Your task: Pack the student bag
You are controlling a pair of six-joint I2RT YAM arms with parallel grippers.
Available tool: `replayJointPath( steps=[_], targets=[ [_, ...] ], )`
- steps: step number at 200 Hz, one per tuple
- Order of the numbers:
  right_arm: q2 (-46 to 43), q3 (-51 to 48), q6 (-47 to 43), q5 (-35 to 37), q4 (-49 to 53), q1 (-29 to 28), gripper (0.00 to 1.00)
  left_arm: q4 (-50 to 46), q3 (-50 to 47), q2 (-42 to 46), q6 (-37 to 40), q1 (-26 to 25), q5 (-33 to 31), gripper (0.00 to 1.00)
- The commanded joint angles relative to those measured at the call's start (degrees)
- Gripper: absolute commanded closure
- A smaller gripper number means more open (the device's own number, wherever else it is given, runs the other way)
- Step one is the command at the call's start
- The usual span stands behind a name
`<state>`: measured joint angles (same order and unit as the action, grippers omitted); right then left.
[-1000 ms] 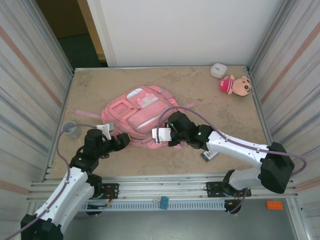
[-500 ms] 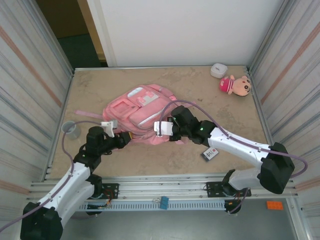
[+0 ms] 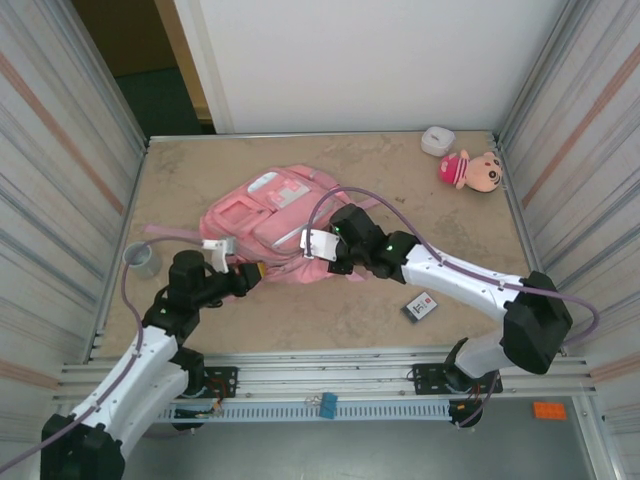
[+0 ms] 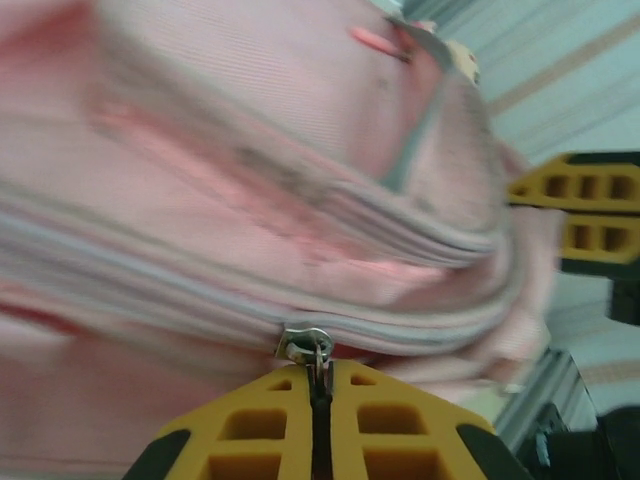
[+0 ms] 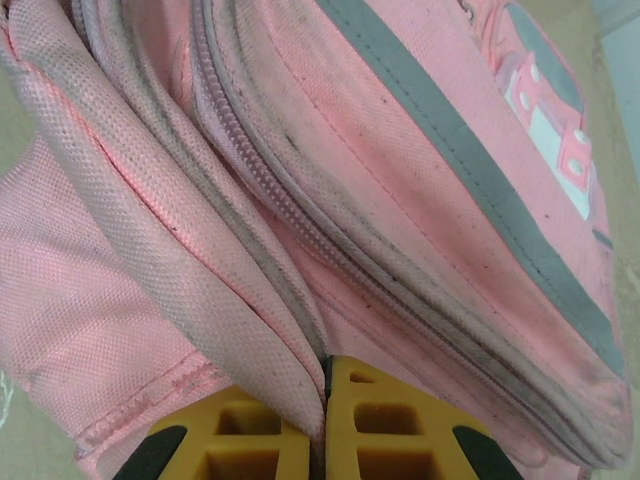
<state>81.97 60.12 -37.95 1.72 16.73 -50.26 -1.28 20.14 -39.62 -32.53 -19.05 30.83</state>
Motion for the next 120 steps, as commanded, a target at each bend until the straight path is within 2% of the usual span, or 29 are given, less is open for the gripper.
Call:
replayJointPath(
  steps=[1,46,63,75,89,107,120],
  targets=[
    [0.28,2.9,4.55,2.99,-7.53,-0.36,1.0,-1.44,7.54,-2.93,5.53,-3.88,7.47,0.98],
    [-1.31,1.89,7.42,1.02,-9.04,-0.78,1.0,-1.09,17.08,-13.55,10.05,-14.43,8.92,0.97],
    [-2.2,1.2,11.59,-0.1,-8.41,0.82,1.0,-1.69,19.23,-15.38,10.0,-16.56,5.35,0.97],
    [-3.51,1.47,13.95,-3.33,-5.96,1.68,0.99,-4.9,19.99,-16.02,8.79,-16.61,-0.81,0.99],
    [-5.58,1.31,17.9,-5.89,-3.79,2.02,0.87,-6.73,19.47,-15.79,8.41,-16.1,-5.84,1.0],
    [-9.36,0.09,26.77,-9.34,-1.6,3.62,0.46,-5.21,17.02,-14.42,6.69,-14.86,-7.98,1.0],
    [-12.49,-1.35,36.95,-9.39,-0.21,5.83,0.3,-3.79,15.24,-13.19,5.65,-14.18,-8.21,1.0]
  ],
)
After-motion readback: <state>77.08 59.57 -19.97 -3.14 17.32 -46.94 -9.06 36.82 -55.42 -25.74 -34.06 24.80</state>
